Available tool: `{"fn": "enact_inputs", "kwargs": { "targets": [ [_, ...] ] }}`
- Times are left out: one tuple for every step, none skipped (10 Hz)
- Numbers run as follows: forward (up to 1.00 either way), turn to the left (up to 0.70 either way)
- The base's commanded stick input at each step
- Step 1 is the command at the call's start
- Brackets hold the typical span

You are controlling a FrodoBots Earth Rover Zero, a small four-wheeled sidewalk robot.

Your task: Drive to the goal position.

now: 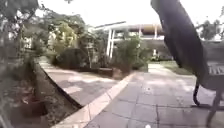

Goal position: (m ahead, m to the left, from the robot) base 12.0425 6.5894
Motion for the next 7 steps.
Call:
{"fn": "enact_inputs", "kwargs": {
  "targets": [
    [1.0,0.0],
    [1.0,0.0],
    [1.0,0.0],
    [1.0,0.0],
    [1.0,0.0],
    [1.0,0.12],
    [1.0,0.4]
  ]
}}
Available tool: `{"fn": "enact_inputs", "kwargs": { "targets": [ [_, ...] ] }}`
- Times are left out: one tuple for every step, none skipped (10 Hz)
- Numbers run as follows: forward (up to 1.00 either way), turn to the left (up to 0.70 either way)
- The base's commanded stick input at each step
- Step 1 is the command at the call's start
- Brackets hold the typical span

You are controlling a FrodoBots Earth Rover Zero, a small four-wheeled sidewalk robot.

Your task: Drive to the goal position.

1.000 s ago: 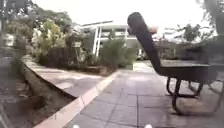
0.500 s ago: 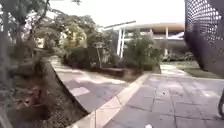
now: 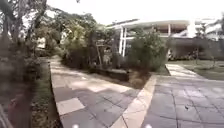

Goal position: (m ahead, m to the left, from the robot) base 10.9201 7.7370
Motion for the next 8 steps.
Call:
{"fn": "enact_inputs", "kwargs": {
  "targets": [
    [1.0,0.4],
    [1.0,0.4],
    [1.0,0.4],
    [1.0,0.4],
    [1.0,0.4],
    [1.0,0.4],
    [1.0,0.4],
    [1.0,0.4]
  ]
}}
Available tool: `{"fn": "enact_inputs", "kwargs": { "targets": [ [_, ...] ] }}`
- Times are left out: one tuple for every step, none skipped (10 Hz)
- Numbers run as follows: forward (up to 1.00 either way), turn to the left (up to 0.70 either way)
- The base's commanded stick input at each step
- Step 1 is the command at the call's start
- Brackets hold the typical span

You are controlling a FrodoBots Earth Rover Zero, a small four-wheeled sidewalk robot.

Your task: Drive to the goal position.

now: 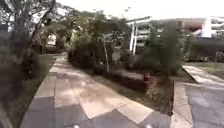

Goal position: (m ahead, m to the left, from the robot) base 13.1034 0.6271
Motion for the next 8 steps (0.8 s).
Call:
{"fn": "enact_inputs", "kwargs": {
  "targets": [
    [1.0,0.4],
    [1.0,0.37],
    [1.0,0.11],
    [1.0,0.0],
    [1.0,0.0],
    [1.0,0.0],
    [1.0,0.0],
    [1.0,0.0]
  ]
}}
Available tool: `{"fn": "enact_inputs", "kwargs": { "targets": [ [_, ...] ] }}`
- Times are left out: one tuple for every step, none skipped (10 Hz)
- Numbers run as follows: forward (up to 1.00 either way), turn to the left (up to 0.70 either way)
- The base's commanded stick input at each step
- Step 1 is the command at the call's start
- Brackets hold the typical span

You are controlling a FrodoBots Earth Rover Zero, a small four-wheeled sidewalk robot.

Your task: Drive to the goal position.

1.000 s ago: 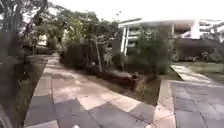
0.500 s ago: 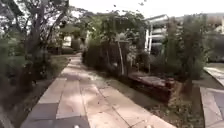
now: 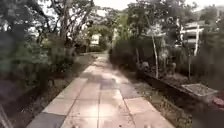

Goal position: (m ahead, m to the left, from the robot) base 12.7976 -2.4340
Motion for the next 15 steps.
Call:
{"fn": "enact_inputs", "kwargs": {
  "targets": [
    [0.0,0.0],
    [0.0,0.0],
    [0.0,0.0],
    [0.0,0.0],
    [0.0,0.0],
    [0.0,0.0],
    [0.0,0.0],
    [0.0,0.0],
    [0.0,0.0],
    [0.22,0.0],
    [0.7,0.0],
    [1.0,0.0],
    [1.0,0.0],
    [1.0,0.0],
    [1.0,0.05]
  ]
}}
